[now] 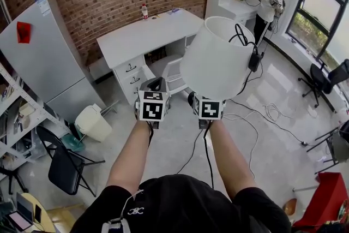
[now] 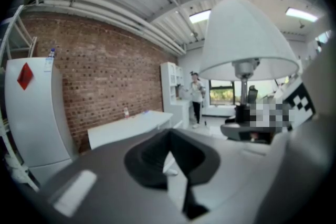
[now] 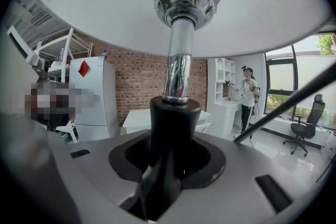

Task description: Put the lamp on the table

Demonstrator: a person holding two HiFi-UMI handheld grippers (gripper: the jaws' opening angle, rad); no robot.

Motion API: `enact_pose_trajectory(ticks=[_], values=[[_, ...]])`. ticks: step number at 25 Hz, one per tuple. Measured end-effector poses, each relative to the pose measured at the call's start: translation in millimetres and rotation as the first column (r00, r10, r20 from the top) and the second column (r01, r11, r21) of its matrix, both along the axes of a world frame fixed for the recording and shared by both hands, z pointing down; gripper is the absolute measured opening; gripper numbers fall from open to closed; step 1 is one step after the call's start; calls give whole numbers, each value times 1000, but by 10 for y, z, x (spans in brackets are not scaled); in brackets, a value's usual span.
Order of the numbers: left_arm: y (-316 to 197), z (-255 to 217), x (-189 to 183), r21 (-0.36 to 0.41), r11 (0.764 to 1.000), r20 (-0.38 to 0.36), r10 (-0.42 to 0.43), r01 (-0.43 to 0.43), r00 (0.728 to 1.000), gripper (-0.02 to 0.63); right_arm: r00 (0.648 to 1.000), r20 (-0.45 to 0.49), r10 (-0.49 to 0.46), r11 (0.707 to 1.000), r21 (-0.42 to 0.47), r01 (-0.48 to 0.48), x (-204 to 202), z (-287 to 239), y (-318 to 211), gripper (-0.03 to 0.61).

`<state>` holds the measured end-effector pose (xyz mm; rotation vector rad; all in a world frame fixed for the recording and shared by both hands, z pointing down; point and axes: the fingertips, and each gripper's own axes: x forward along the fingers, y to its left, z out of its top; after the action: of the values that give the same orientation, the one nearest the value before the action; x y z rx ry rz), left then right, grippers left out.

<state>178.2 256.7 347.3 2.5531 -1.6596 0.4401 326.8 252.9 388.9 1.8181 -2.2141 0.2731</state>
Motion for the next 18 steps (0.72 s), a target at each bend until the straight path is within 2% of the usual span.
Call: enact_pose_trajectory(ticks=[7, 13, 18], values=[[-118, 122, 196, -13, 1000, 10, -27, 27, 1000, -5, 999, -18, -38, 999, -10, 38, 181, 57, -135, 127], [-342, 156, 133, -19, 999, 0, -41, 41, 999, -5, 998, -13, -67, 998, -15, 66, 74, 110, -371, 127], [-724, 176, -46, -15, 999, -23, -51, 50, 998, -5, 997, -23, -76, 997, -13, 75, -81, 119, -730, 127]])
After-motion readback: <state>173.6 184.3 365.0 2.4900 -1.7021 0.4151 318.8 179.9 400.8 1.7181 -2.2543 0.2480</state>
